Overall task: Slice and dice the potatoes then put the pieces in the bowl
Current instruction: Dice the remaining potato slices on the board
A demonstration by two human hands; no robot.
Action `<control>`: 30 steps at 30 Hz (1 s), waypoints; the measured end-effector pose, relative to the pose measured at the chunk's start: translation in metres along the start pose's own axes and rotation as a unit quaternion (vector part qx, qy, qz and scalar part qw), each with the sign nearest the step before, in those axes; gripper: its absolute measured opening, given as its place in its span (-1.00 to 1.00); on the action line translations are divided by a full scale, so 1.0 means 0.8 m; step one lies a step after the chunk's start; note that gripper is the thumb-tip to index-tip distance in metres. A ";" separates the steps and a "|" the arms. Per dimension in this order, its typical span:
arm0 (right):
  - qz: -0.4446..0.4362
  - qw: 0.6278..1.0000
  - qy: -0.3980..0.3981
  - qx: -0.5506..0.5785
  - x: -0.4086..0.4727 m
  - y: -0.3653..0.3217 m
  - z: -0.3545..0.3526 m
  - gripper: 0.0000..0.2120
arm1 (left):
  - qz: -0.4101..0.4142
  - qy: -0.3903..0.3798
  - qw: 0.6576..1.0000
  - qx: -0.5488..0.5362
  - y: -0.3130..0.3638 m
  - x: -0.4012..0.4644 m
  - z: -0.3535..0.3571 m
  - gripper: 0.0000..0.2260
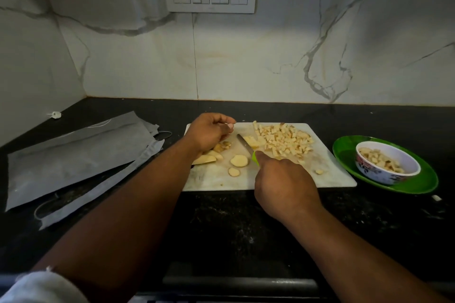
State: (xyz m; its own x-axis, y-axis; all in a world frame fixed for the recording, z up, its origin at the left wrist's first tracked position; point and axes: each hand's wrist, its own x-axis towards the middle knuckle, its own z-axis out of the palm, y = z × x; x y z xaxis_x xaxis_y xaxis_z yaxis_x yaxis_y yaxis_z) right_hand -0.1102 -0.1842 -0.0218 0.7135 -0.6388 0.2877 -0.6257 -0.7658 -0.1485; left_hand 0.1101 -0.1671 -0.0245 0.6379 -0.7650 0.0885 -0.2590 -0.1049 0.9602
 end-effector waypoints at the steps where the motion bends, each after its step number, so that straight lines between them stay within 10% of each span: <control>1: 0.009 1.000 0.001 -0.003 -0.002 0.000 -0.001 -0.45 | 0.000 -0.005 1.000 0.004 0.001 -0.002 0.001 -0.89; 10: 0.005 1.000 -0.008 0.001 -0.005 -0.008 -0.009 -0.40 | 0.004 -0.009 1.000 -0.009 0.004 -0.002 -0.001 -0.86; 20: 0.027 0.998 0.005 0.058 -0.002 0.009 -0.007 -0.46 | -0.045 0.042 0.914 -0.401 0.015 0.005 -0.041 -0.78; 24: -0.014 0.995 0.023 0.095 0.017 0.012 -0.012 -0.51 | 0.039 0.043 0.997 -0.052 0.030 -0.001 -0.058 -0.88; 27: -0.027 0.996 -0.001 0.083 0.053 0.023 -0.027 -0.60 | 0.068 -0.049 0.959 0.270 0.029 -0.001 -0.068 -0.93; 30: -0.054 0.996 -0.041 0.062 0.079 0.033 -0.033 -0.63 | 0.033 -0.139 0.926 0.349 0.030 -0.005 -0.068 -0.85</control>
State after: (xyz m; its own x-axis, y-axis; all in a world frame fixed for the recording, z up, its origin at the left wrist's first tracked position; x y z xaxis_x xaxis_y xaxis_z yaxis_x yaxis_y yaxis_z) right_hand -0.0901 -0.2424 0.0175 0.8017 -0.5516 0.2302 -0.5034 -0.8308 -0.2374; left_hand 0.1410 -0.1321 0.0130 0.4174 -0.9084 -0.0245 -0.7582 -0.3629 0.5417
